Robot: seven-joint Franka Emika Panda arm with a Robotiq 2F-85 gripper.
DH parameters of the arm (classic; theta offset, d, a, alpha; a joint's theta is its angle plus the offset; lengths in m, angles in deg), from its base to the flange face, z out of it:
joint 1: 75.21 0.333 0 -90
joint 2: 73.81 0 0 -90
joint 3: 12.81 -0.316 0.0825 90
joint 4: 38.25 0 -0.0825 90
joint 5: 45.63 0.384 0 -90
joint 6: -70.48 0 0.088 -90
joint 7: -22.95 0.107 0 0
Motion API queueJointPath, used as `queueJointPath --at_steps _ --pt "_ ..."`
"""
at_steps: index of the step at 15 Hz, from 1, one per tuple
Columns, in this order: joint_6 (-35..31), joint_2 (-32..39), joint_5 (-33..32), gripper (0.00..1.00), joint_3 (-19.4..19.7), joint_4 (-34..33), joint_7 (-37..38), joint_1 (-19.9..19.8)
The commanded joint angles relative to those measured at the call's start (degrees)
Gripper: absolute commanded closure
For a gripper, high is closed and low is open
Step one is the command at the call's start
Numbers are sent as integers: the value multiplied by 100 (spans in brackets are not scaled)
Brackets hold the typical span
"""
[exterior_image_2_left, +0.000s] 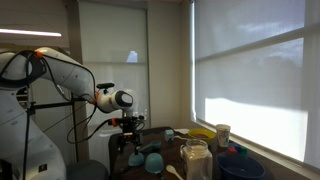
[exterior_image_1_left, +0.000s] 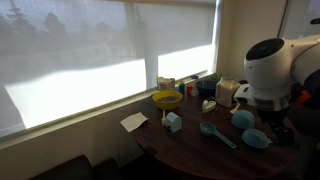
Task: Turn the three serving spoons upside down, starting with one on far right moving to the far left
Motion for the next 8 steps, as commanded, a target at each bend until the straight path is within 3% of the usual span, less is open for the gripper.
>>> queueJointPath --at_steps 1,2,3,8 --pt "-428 -437 559 0 356 -85 -618 64" --pt "-612 -534 671 0 467 -71 -778 48" --pt "-390 -297 389 0 224 -89 -447 -37" --pt "-525 -501 543 0 391 -102 -701 -46"
